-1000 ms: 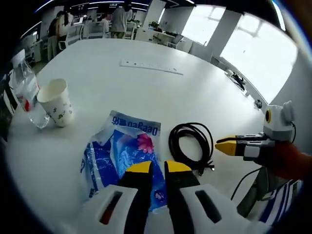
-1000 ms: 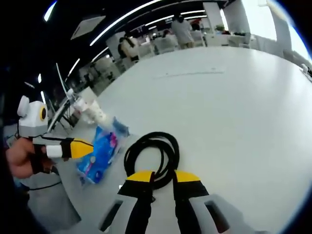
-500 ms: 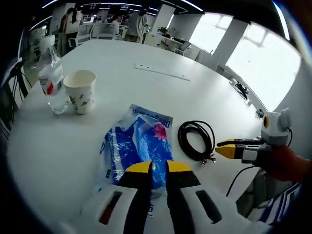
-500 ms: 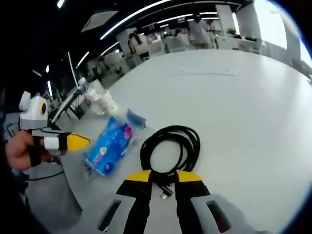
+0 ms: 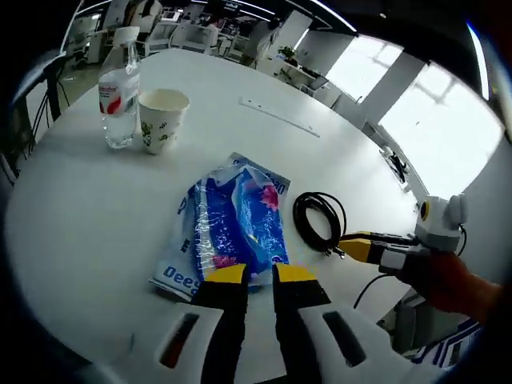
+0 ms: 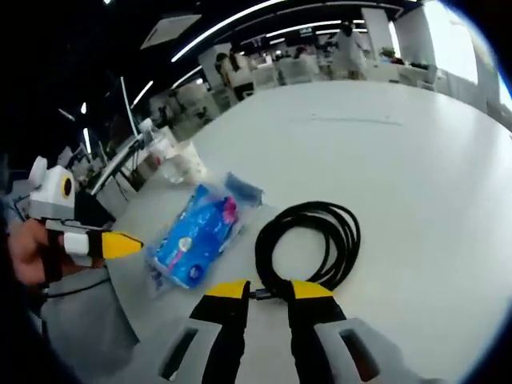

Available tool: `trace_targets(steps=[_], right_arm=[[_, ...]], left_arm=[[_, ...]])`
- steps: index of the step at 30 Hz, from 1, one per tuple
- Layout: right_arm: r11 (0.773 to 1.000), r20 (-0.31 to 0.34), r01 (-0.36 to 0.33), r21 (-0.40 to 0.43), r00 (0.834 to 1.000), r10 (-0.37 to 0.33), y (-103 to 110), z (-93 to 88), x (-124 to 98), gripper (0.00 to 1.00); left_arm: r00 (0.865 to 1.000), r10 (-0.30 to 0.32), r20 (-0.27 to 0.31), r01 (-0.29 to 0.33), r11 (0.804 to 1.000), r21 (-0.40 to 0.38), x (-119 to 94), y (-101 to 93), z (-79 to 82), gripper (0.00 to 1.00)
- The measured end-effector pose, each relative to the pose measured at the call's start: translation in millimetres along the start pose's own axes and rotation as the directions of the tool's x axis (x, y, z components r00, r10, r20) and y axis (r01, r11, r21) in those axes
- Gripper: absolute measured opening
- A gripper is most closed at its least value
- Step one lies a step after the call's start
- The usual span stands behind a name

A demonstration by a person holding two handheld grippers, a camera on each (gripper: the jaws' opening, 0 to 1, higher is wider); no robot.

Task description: Arrange the tabletop items into an orderly group along one side of the table until the central work area is clear of visible clutter.

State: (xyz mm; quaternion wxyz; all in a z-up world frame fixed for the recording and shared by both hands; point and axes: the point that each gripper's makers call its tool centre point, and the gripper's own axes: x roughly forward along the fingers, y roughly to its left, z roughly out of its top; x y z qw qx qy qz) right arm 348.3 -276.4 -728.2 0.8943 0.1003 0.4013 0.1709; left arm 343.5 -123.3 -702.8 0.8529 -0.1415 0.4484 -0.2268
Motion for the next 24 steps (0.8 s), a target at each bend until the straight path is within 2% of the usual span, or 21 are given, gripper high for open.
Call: trace_targets(steps=[5, 11, 14, 18, 23, 24], right_arm=[[1.000, 0.000, -0.013, -0.010, 1.000, 0.013, 8.1, -0.4, 3.2, 0.18], [1.000, -0.004, -0.022, -0.007, 1.000, 0.022, 13.1, -2.0, 5.5, 0.18], [1.000, -0.003, -0.027, -0.011, 1.000, 0.027, 15.3, -1.9, 5.1, 0.18], [1.000, 0.000, -0.025, -0.008, 1.000, 0.025, 15.2, -1.8, 4.4, 0.18], [1.000, 0.002, -0.022, -0.003, 1.000, 0.022, 12.9, -2.0, 3.3, 0.18], [1.000, 0.002, -0.022, -0.001, 1.000, 0.022, 12.4, -2.6, 2.9, 0.18]], left_arm=[[1.000, 0.010, -0.020, -0.010, 1.000, -0.020, -0.5, 2.2, -6.0, 0.10], [0.999, 0.005, -0.047, -0.007, 0.999, -0.052, 1.7, -4.5, -13.8, 0.14], [0.998, 0.010, -0.060, -0.016, 0.995, -0.100, 2.3, -5.7, -17.4, 0.17], [0.998, 0.025, -0.066, -0.037, 0.981, -0.193, 3.7, -5.0, -20.1, 0.22], [0.995, 0.063, -0.074, -0.080, 0.964, -0.253, 7.0, -1.9, -21.4, 0.27], [0.994, 0.076, -0.075, -0.096, 0.947, -0.306, 8.7, -1.3, -21.7, 0.28]])
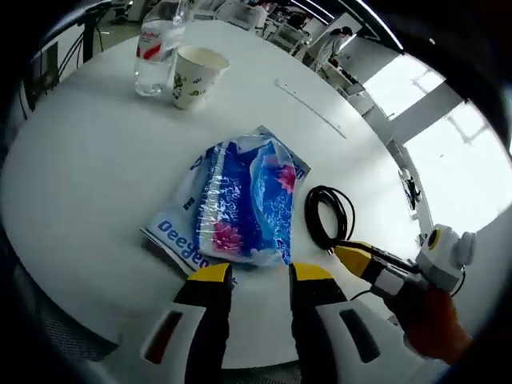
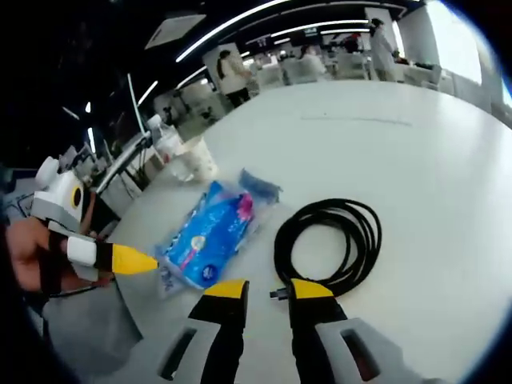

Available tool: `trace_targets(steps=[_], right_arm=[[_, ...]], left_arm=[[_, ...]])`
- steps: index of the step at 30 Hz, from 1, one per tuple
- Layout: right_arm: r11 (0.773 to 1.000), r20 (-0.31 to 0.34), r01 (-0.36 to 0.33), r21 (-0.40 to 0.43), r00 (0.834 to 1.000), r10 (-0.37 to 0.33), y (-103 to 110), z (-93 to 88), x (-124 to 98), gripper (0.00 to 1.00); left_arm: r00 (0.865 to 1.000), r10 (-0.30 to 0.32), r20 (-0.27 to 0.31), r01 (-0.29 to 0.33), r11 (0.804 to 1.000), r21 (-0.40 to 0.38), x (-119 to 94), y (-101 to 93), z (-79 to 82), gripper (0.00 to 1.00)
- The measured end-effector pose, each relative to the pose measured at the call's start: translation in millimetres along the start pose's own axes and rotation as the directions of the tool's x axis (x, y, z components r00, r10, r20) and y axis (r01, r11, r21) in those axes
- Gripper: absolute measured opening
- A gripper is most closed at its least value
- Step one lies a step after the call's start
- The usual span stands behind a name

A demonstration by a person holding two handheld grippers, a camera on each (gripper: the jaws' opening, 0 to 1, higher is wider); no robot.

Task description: Arrange the tabletop items into an orderly group along one side of the table until the central work area is clear of visible clutter.

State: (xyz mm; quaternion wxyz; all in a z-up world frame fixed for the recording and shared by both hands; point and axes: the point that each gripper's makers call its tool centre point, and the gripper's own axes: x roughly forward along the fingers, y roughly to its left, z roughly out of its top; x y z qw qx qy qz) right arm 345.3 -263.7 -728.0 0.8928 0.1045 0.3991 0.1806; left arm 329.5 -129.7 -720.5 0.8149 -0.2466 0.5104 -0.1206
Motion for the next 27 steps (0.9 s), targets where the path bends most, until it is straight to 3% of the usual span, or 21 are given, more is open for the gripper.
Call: trace_targets(steps=[3, 8, 10, 15, 19, 27], right_arm=[[1.000, 0.000, 0.003, 0.004, 1.000, -0.003, -2.1, -0.6, -0.9, 0.18], [1.000, 0.003, 0.008, 0.011, 1.000, -0.008, -5.1, 0.0, -2.2, 0.17], [1.000, 0.003, 0.010, 0.014, 1.000, -0.011, -5.9, 0.0, -2.5, 0.17], [1.000, 0.006, 0.009, 0.017, 1.000, -0.009, -5.8, 0.7, -2.5, 0.17], [1.000, 0.006, 0.007, 0.017, 1.000, -0.007, -4.7, 1.4, -1.6, 0.17], [1.000, 0.004, 0.004, 0.013, 1.000, -0.004, -1.6, 2.4, 0.1, 0.17]], left_arm=[[1.000, -0.003, -0.005, 0.003, 0.996, -0.084, 6.4, -1.7, -0.7, 0.32], [0.999, 0.038, -0.003, -0.038, 0.988, -0.149, 13.9, 1.7, 0.3, 0.33], [0.997, 0.082, 0.004, -0.079, 0.977, -0.196, 16.3, 8.2, 1.0, 0.32], [0.996, 0.084, 0.010, -0.078, 0.960, -0.270, 24.3, 9.6, -0.5, 0.31], [0.996, 0.088, 0.022, -0.078, 0.953, -0.293, 26.5, 10.3, 0.2, 0.28], [0.995, 0.087, 0.040, -0.073, 0.962, -0.264, 23.1, 11.3, 5.9, 0.15]])
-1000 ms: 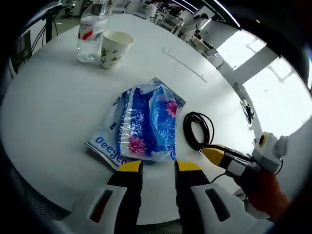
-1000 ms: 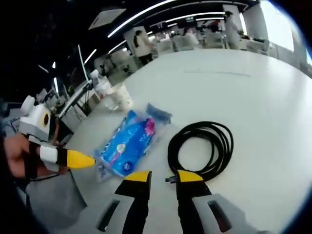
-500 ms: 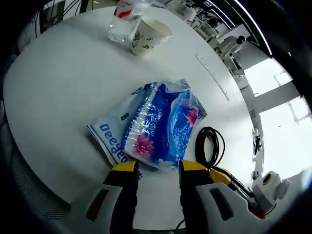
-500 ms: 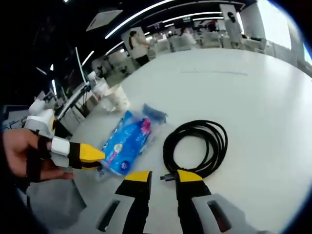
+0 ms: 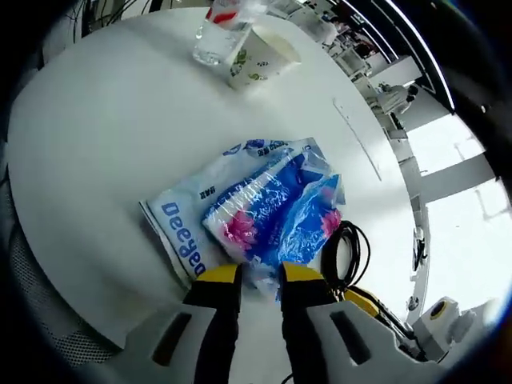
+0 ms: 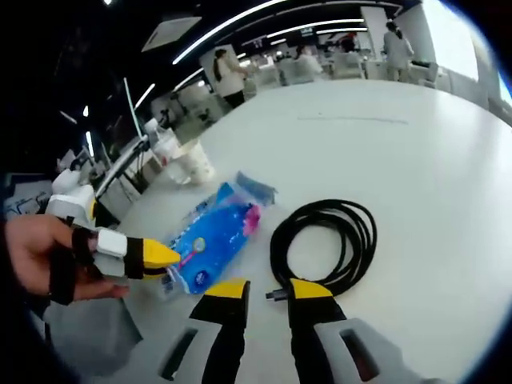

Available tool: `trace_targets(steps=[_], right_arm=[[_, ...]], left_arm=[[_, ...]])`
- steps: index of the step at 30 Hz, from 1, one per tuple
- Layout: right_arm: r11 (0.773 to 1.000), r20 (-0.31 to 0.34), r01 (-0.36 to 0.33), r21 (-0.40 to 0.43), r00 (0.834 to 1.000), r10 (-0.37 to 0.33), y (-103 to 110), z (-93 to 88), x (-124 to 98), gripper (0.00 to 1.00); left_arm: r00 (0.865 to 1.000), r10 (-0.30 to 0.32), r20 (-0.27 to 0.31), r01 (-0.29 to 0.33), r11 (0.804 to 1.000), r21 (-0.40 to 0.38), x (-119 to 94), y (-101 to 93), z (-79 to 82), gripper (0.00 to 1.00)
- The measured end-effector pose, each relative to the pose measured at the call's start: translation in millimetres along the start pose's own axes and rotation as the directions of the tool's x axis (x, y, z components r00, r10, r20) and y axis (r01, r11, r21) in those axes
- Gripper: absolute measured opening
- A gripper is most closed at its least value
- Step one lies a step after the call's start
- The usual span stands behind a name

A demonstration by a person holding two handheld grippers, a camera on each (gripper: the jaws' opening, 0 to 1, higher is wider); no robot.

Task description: Arrange the tabletop items into an orderly group along one side of the table until the central work area is clear of visible clutter.

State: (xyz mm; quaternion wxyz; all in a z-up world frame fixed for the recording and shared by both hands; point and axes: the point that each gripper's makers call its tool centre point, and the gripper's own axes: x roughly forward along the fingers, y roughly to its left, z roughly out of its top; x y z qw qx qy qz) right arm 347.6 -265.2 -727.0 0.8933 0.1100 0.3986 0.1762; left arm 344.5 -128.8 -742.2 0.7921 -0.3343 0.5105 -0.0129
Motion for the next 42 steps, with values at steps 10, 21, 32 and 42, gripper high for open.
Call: trace_targets(steps=[10, 21, 32, 42], right_arm=[[1.000, -0.006, -0.004, -0.009, 1.000, 0.004, 2.1, 0.2, 2.5, 0.17], [1.000, -0.008, -0.010, -0.022, 1.000, 0.010, 3.7, 3.5, 2.6, 0.17], [0.999, -0.039, -0.030, -0.040, 0.999, 0.029, 13.3, -4.0, 6.1, 0.18], [0.998, -0.045, -0.046, -0.041, 0.998, 0.044, 24.0, -1.2, 12.7, 0.19]], left_arm=[[1.000, 0.019, -0.020, -0.015, 0.981, 0.193, -3.4, 6.3, 4.1, 0.12], [0.998, 0.024, -0.050, -0.001, 0.906, 0.424, -10.6, 10.8, 13.0, 0.11], [0.998, 0.017, -0.065, 0.026, 0.798, 0.602, -18.1, 14.7, 14.3, 0.10], [0.999, 0.007, -0.053, 0.031, 0.732, 0.680, -21.0, 20.9, 27.2, 0.09]])
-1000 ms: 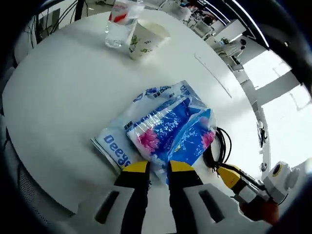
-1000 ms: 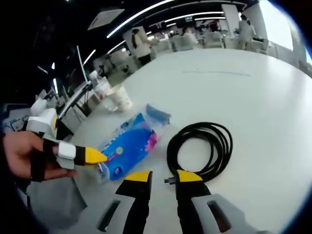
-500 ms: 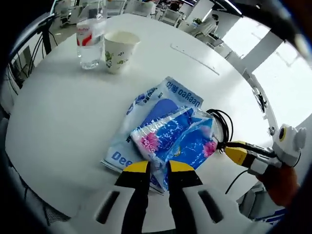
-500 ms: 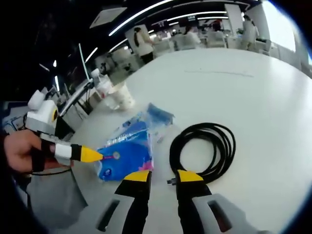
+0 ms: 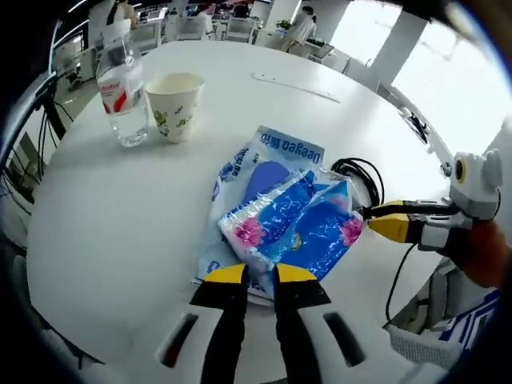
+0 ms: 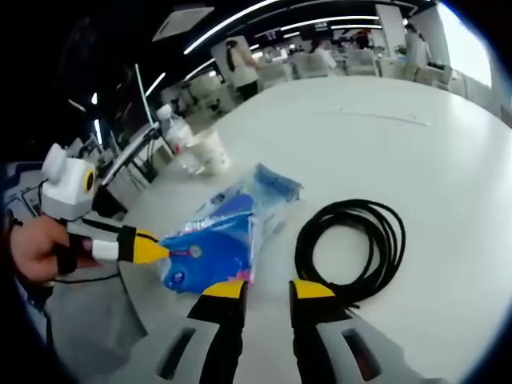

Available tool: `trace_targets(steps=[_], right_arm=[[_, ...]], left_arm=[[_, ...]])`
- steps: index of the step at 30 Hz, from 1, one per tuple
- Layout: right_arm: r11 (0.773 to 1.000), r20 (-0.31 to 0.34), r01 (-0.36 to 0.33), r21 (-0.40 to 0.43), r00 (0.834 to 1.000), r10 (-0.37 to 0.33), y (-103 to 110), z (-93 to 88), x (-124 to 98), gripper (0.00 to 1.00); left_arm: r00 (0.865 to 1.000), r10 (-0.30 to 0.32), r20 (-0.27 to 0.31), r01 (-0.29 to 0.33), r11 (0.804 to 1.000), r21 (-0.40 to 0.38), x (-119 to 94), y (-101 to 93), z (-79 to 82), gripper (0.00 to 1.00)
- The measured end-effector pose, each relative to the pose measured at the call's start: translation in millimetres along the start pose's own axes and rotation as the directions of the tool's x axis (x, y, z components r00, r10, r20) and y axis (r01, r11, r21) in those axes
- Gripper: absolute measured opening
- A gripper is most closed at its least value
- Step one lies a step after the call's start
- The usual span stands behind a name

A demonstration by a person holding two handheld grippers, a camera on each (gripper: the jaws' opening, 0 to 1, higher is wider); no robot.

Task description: Arrange the tabletop items into an orderly group along one side of the table until the central work area is clear of visible clutter.

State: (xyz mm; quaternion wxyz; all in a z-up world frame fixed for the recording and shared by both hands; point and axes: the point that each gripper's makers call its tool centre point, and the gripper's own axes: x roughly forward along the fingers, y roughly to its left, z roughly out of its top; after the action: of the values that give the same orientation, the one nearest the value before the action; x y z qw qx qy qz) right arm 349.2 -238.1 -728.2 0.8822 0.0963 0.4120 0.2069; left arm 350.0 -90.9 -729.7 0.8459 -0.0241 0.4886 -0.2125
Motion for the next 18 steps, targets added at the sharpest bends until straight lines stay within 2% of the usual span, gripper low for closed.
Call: trace_targets(steps=[6, 9, 18], right_arm=[[1.000, 0.000, -0.018, -0.002, 1.000, 0.018, 10.8, 3.1, 6.2, 0.19], [1.000, 0.002, -0.023, 0.002, 1.000, 0.023, 13.5, 4.2, 7.7, 0.19], [1.000, 0.000, -0.029, 0.002, 1.000, 0.029, 19.7, 13.3, 19.5, 0.18]], left_arm=[[1.000, 0.014, 0.019, -0.015, 0.998, 0.065, 0.1, 9.1, 8.1, 0.08], [0.999, 0.015, 0.029, -0.016, 1.000, 0.024, -1.8, 13.8, 7.7, 0.09], [1.000, 0.002, 0.026, -0.002, 1.000, -0.001, -1.8, 13.7, 3.5, 0.15]])
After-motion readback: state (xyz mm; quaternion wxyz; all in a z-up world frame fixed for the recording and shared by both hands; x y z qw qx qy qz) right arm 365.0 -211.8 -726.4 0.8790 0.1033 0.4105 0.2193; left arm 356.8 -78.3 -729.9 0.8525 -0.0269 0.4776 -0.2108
